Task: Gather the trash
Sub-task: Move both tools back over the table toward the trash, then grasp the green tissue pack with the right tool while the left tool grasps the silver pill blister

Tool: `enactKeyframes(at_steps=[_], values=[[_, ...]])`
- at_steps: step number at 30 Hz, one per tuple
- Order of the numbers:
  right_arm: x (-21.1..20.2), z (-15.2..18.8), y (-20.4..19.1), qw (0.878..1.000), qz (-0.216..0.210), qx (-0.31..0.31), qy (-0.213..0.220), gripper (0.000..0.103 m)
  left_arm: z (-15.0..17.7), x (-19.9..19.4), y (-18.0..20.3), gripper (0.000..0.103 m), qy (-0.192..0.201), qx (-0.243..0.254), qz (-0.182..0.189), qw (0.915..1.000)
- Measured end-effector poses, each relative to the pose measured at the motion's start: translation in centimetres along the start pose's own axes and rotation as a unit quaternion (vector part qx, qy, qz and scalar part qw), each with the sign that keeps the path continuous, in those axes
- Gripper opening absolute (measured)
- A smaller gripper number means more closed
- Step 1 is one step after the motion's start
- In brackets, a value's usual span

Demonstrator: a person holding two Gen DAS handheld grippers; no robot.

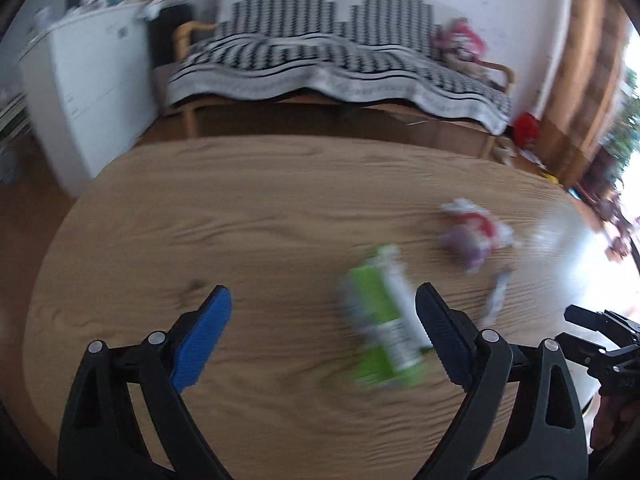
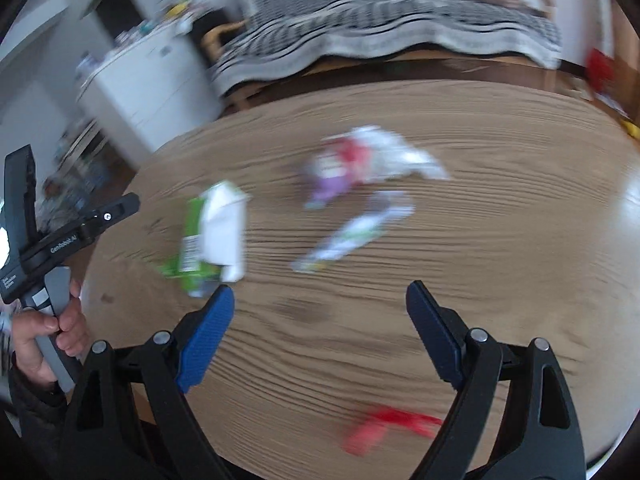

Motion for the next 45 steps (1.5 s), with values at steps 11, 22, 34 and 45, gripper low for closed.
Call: enactKeyframes(at_steps=[11, 22, 34, 45], values=[[8.7, -3.1, -7.3, 0.997, -0.048, 0.025, -0.063, 0.065, 3.2, 0.8, -6.3, 0.090, -0.049, 0.002, -0.025, 0.9985], [5.1, -4.4, -7.8, 0.993, -0.109, 0.039, -0.015, 0.033, 3.8, 2.6, -3.2, 0.090, -0.069, 0.046, -0.015, 0.9964], [0.7, -3.4, -1.7, 0.996, -0.070, 0.046, 0.011, 0.033, 3.6, 7.7, 0.6, 0.091, -0.105, 0.094, -0.028, 0.9896], [-4.8, -1.1, 6.7, 0.997, -0.016, 0.061, 0.045, 0.033, 3.5, 7.2, 3.6, 0.033, -0.099, 0.085, -0.019, 0.9913]])
Point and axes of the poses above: each gripper's, at about its wrist camera, not at the fingertips, and x roughly the way its jaws point, y to its right, z to its underside, the point moved 7 cm from there along x, roughly the way its jaws point, and after that the axes turned 10 degrees about z, right-handed, at the moved point
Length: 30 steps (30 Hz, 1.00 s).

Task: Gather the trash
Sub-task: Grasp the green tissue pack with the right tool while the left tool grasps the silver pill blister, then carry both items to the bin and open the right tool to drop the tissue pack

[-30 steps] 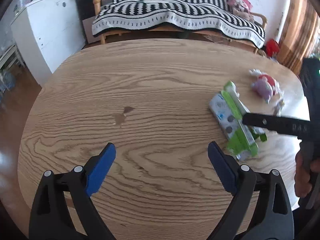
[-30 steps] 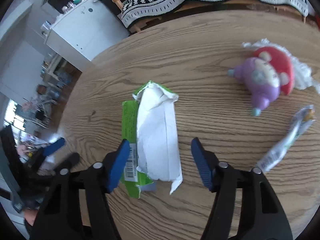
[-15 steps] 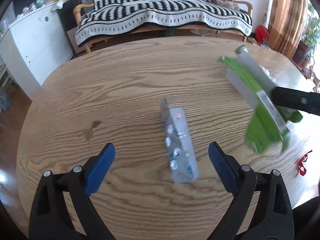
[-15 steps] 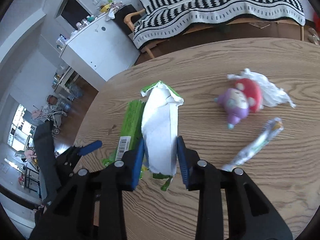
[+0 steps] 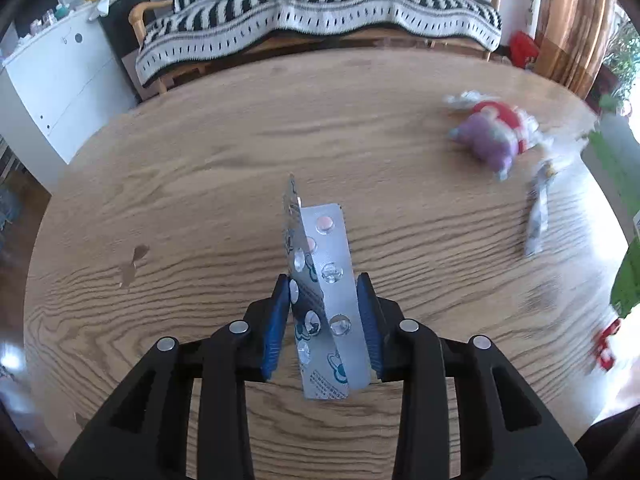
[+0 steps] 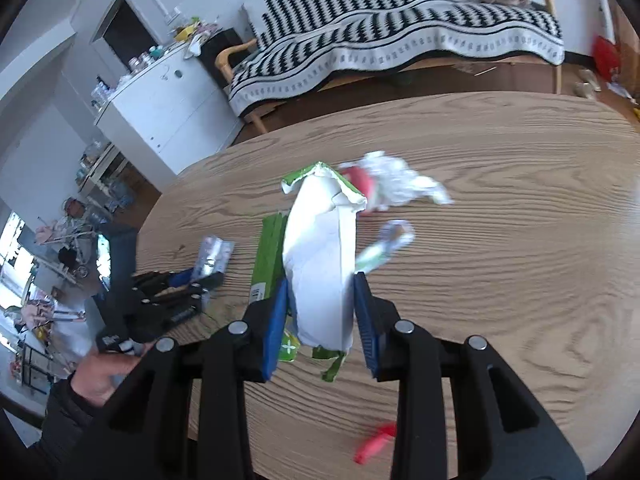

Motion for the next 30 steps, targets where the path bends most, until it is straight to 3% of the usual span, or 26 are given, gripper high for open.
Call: enactKeyframes(at_steps=[6, 14, 17, 22, 27, 30], values=[[-4.2, 1.1, 7.7, 0.998, 0.048, 0.039, 0.028, 0.033, -2.2, -2.7, 6.8, 0.034, 0.050, 0.014, 0.051, 0.9974], [-10.8, 5.3, 21.6, 0.981, 0.154, 0.105, 0.058, 0.033, -2.7, -3.6, 22.7, 0.034, 0.079, 0.097, 0.144, 0.9816], [-13.9, 7.7, 27.4, 0.968, 0.188, 0.148, 0.069, 0.033, -2.1, -3.5, 29.3, 0.034, 0.084, 0.135, 0.183, 0.9702], [-19.1, 12.1, 35.5, 0.941, 0.247, 0.214, 0.089, 0.033, 0.5, -3.5, 40.7, 0.034, 0.080, 0.197, 0.256, 0.9431], [-21.9, 18.2, 41.9, 0.915, 0.287, 0.273, 0.072, 0.033, 4.7, -2.7, 50.6, 0.034, 0.056, 0.266, 0.311, 0.9107], [-22.6, 20.7, 44.4, 0.905, 0.308, 0.291, 0.051, 0.033, 7.1, -1.8, 55.0, 0.034, 0.037, 0.296, 0.329, 0.8962]])
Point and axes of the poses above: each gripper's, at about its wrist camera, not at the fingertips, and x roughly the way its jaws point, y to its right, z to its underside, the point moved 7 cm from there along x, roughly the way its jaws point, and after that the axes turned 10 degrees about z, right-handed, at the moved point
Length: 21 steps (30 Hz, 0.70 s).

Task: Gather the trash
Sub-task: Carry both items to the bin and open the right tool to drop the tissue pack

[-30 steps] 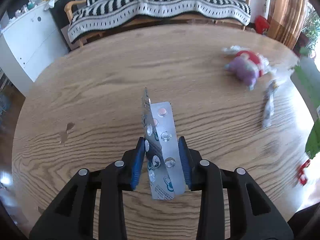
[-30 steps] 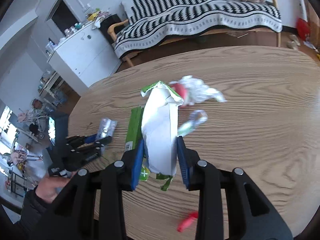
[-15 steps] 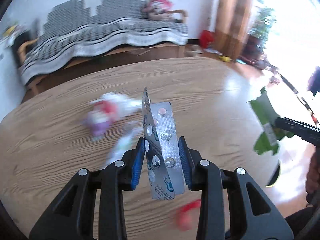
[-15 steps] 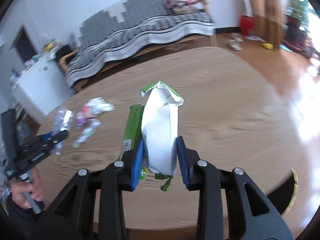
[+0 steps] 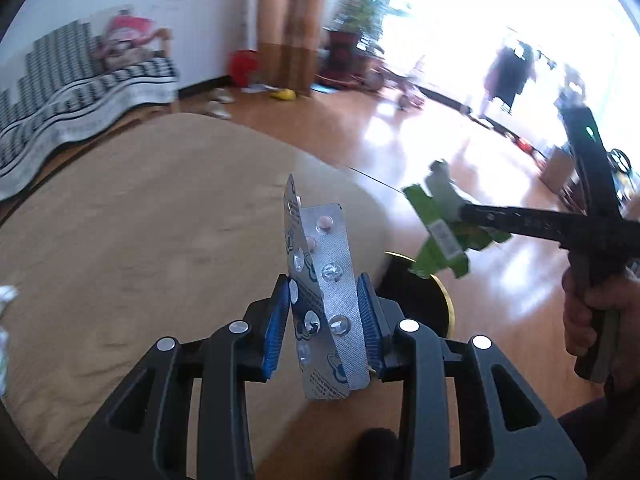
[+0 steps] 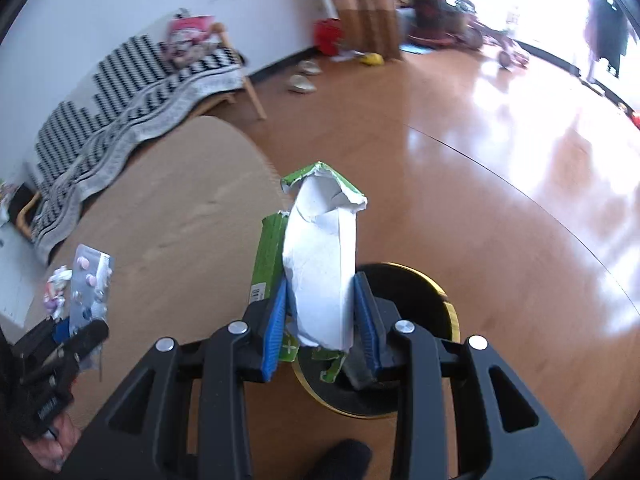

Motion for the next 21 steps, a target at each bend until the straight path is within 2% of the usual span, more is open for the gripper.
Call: enactKeyframes(at_steps=[5, 8, 14, 21], values=[[3.1, 2.4, 4.0, 0.998, 0.037, 0.000, -0.052, 0.033, 0.4, 4.8, 3.8, 0.034, -0.031, 0.023, 0.029, 0.9988], [4.5, 3.5, 3.9, 0.996, 0.050, -0.010, -0.076, 0.033, 1.1, 6.4, 5.0, 0.034, -0.043, 0.034, 0.034, 0.9979], [5.3, 4.4, 4.2, 0.995, 0.049, -0.001, -0.089, 0.033, -0.3, 9.3, 5.2, 0.034, -0.055, 0.030, 0.042, 0.9971], [5.2, 4.0, 3.5, 0.995, 0.046, -0.002, -0.087, 0.034, 0.0, 10.3, 5.2, 0.034, -0.059, 0.018, 0.048, 0.9969]])
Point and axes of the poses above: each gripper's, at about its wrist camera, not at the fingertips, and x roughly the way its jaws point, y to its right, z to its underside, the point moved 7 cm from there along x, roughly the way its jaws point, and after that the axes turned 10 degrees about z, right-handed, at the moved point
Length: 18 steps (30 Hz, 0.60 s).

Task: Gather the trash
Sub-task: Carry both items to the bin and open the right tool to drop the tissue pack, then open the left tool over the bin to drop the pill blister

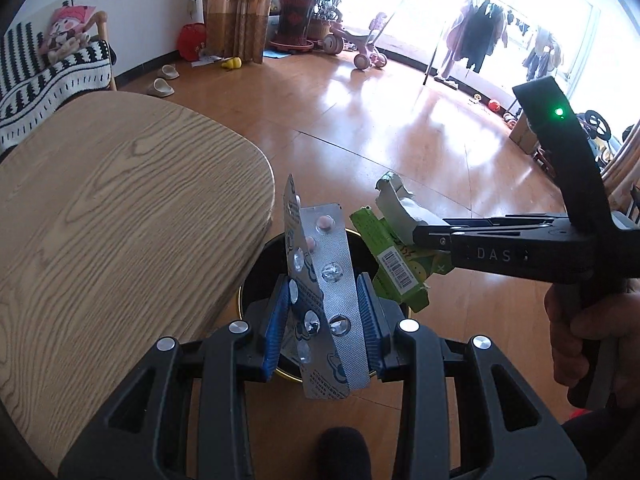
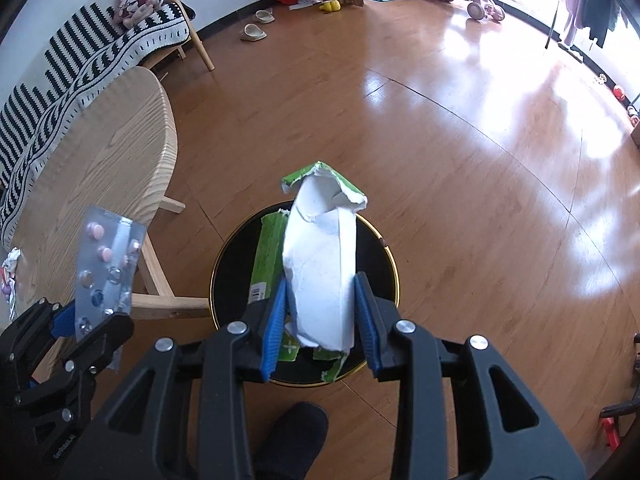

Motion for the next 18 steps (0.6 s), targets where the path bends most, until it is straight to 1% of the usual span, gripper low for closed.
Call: enactKeyframes(at_steps=[4, 7, 9, 10, 12, 14, 18], values=[[-0.1, -0.1, 0.2, 1.000, -0.003, 0.000, 0.002, 0.034, 0.0, 0.3, -0.2, 0.034, -0.001, -0.002, 0.002, 1.0000], [0.0, -0.3, 0.4, 1.000, -0.003, 0.002, 0.004, 0.039, 0.3, 0.5, 0.2, 0.034, -0.001, -0.003, 0.003, 1.0000], [-0.1, -0.3, 0.5, 1.000, -0.001, 0.003, 0.005, 0.045, 0.3, 0.7, 0.2, 0.034, -0.002, -0.003, 0.003, 1.0000], [-0.3, -0.4, 0.5, 1.000, -0.002, 0.004, 0.009, 0.053, 0.3, 0.7, 0.0, 0.034, -0.003, -0.004, 0.005, 1.0000], [-0.6, -0.6, 0.6, 1.000, 0.000, 0.006, 0.016, 0.061, 0.3, 0.8, 0.0, 0.034, -0.005, -0.003, 0.006, 1.0000], [-0.9, -0.7, 0.8, 1.000, -0.001, 0.009, 0.021, 0.064, 0.4, 1.0, 0.0, 0.034, -0.006, -0.002, 0.007, 0.9999], [-1.1, -0.8, 1.5, 1.000, 0.004, 0.018, 0.026, 0.067, 0.3, 1.5, -0.2, 0.034, -0.008, -0.002, 0.012, 0.9999]])
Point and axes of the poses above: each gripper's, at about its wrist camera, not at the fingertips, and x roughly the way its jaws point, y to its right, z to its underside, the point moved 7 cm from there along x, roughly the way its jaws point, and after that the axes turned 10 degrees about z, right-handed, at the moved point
